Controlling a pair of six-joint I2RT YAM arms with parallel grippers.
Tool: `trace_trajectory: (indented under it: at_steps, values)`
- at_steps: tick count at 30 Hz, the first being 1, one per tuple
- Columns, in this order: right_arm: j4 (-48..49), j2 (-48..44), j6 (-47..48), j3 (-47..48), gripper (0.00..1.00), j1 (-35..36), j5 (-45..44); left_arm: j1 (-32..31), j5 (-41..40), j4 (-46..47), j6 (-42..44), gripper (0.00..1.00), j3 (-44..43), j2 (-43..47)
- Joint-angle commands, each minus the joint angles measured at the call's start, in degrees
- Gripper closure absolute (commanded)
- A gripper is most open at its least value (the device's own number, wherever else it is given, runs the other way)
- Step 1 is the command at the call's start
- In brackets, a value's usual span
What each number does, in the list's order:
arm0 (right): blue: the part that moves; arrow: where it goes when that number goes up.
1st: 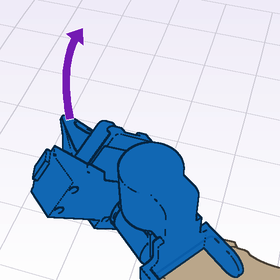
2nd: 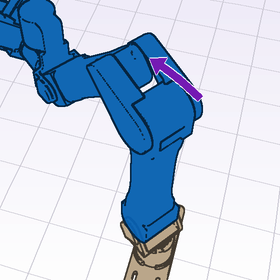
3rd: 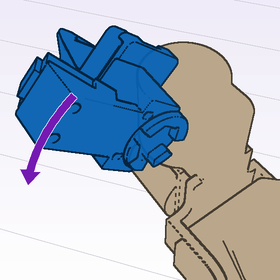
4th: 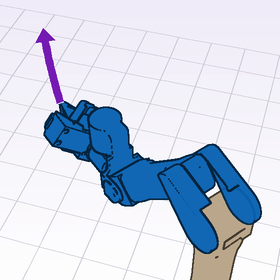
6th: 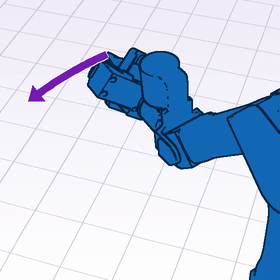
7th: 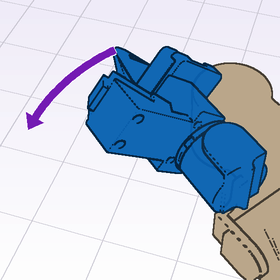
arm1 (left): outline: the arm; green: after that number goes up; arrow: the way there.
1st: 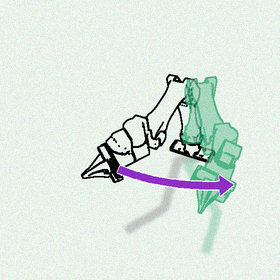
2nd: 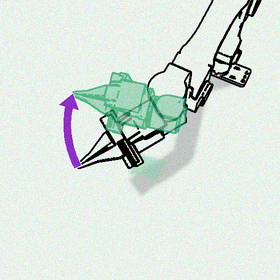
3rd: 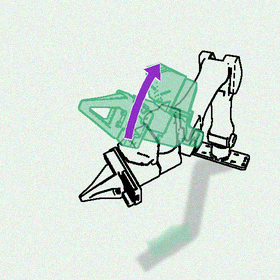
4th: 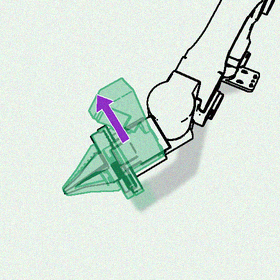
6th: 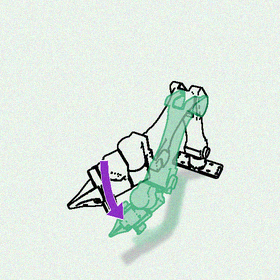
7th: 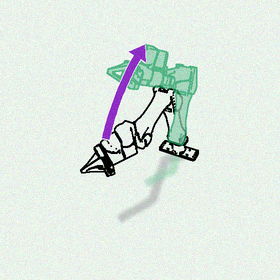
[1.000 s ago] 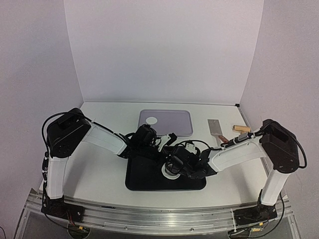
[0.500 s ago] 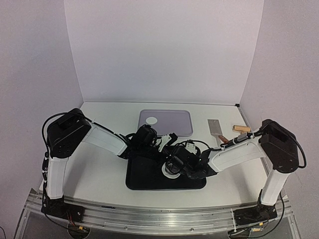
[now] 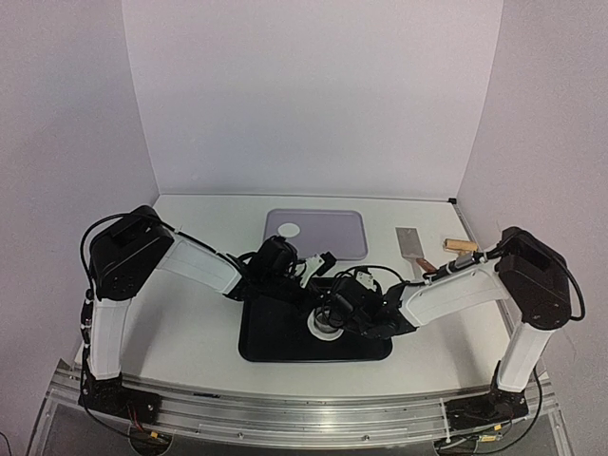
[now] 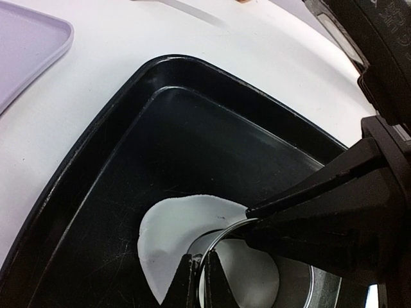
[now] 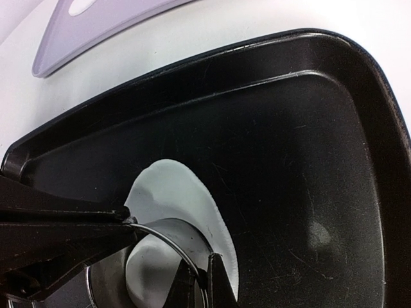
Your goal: Roll out the dumpling wrappers from the dough
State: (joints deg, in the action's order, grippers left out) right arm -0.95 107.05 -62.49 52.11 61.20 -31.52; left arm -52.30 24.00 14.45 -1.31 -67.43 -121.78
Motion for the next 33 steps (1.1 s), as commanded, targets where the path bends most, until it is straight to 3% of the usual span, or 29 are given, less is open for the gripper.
trace_trajectory:
  at_steps: [1, 4, 14, 23, 33]
  values:
    - [-11.54, 9.37, -1.66, -6.04, 1.00, 0.73, 23.86, -1.10, 2.66, -27.28, 2.02, 1.00, 5.28, -8.10]
    - [-11.57, 9.13, -2.57, -6.39, 1.00, 0.14, 23.96, -0.96, 4.11, -28.10, 3.65, 1.00, 4.43, -8.31]
    - [-12.00, 9.32, -4.47, -4.71, 1.00, -2.79, 16.54, -0.96, -2.06, -24.24, 3.97, 1.00, -0.86, -12.39]
    - [-20.65, -0.43, -3.57, -1.87, 1.00, -1.87, 14.66, 0.55, 4.52, -34.91, 4.48, 1.00, -8.22, -9.08]
    - [-29.53, -5.43, 0.75, 6.48, 1.00, -1.85, 6.97, 2.40, 4.65, -45.78, 7.71, 1.00, -21.49, -6.36]
